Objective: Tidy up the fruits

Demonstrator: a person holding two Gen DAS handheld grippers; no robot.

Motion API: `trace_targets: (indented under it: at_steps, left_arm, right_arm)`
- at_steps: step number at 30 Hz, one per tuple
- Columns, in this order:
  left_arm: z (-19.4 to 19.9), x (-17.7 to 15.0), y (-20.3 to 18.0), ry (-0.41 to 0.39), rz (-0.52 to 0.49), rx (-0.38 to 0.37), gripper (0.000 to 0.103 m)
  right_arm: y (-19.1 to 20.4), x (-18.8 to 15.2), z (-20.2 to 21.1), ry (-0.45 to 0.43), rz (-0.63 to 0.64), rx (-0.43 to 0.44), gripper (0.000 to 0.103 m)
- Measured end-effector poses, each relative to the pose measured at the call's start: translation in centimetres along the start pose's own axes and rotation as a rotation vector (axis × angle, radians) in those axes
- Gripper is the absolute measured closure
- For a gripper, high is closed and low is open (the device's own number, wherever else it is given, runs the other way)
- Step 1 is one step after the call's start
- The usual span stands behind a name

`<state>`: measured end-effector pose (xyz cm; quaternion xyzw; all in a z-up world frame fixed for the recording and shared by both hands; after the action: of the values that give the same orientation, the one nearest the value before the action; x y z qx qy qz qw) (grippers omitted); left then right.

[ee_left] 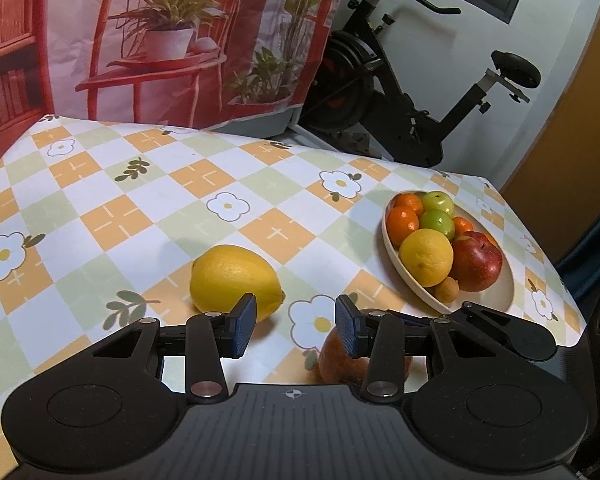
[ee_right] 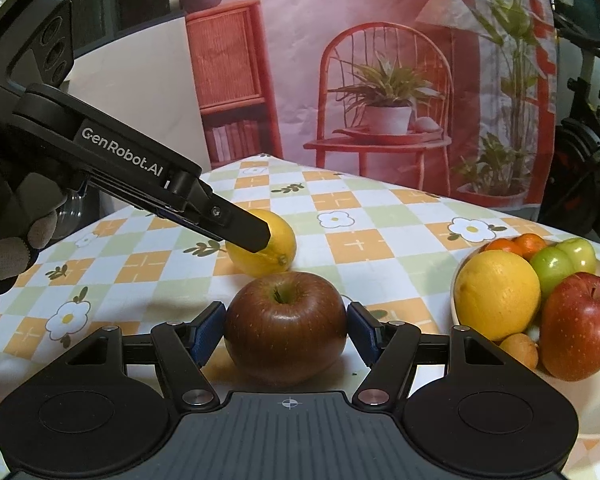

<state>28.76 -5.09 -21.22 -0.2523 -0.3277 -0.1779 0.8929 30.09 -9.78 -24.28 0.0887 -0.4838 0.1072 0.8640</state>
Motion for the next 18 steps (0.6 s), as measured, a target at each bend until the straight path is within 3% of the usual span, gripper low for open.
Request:
trace_targets:
  at_steps: [18]
  left_arm:
    - [-1.3, -0.9, -2.3, 0.044, -0.027, -0.055, 0.057]
  right_arm:
    - [-0.6, -0.9, 0.1, 0.017, -0.028, -0.012, 0.040]
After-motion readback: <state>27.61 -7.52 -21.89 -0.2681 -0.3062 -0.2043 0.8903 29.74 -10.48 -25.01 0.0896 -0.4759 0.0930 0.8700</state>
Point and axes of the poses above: each gripper's, at about its wrist camera, not at the fingertips, and z roughly against the way its jaws point, y to its left, x to its top, the point moved 10 cm from there along -z, roughly the way its jaws point, and after that the axes turned 10 degrees about -x, right-handed, at the moved point
